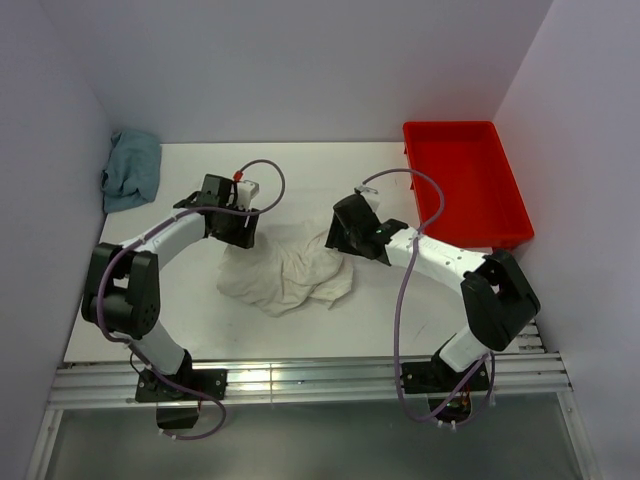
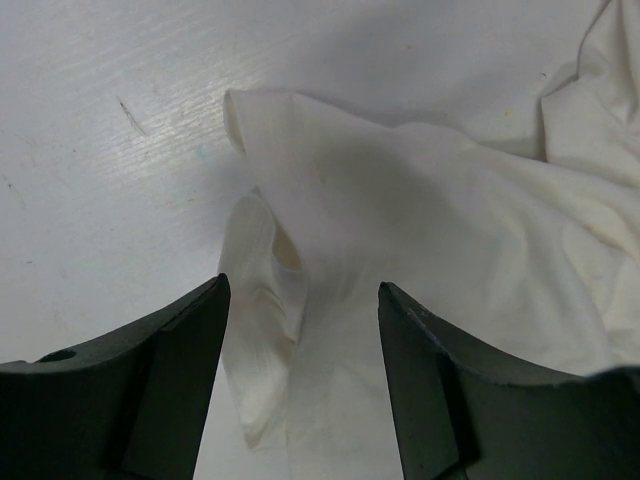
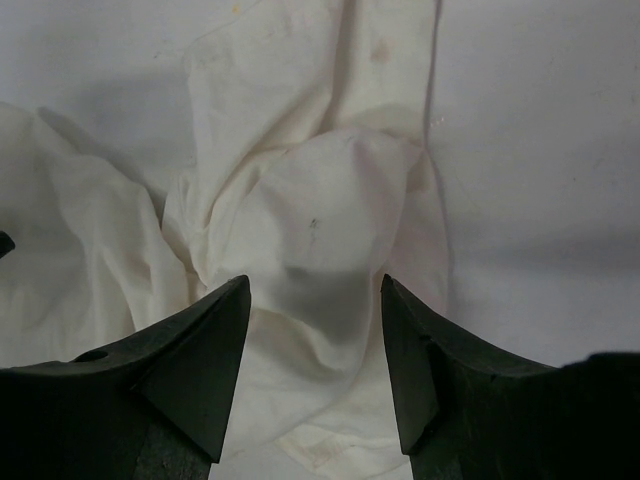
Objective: Roll the t-shirts
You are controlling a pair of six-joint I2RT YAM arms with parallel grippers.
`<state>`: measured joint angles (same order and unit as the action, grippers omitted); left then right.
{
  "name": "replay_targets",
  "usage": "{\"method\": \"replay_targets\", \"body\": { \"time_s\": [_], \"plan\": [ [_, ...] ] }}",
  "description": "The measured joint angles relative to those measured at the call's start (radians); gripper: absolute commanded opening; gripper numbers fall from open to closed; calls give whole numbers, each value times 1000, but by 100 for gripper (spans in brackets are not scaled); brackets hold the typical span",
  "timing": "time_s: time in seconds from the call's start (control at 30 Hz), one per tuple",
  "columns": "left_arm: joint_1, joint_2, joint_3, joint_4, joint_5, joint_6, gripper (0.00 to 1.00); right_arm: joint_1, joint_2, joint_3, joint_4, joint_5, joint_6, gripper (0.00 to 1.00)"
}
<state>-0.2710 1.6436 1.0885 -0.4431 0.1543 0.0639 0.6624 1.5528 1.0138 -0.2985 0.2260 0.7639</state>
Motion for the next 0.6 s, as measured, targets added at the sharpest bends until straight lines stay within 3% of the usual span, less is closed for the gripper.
{"method": "replay_targets", "body": {
  "time_s": [0.17, 0.27, 0.3, 0.4, 0.6],
  "plan": [
    [-3, 23, 3, 12, 6, -1, 58, 1, 2, -6, 22, -14, 25, 62],
    [-4, 27, 6, 13, 11, -3, 47, 1, 6, -6, 33, -24, 34, 62],
    [-4, 29, 8, 13, 15, -3, 37, 1, 10, -6, 37, -29, 37, 62],
    [-5, 37, 15, 13, 33, -4, 22, 1, 24, -6, 42, -35, 50, 62],
    [-5, 45, 19, 11, 54, 0, 0, 1, 33, -12, 35, -29, 73, 64]
  ]
}}
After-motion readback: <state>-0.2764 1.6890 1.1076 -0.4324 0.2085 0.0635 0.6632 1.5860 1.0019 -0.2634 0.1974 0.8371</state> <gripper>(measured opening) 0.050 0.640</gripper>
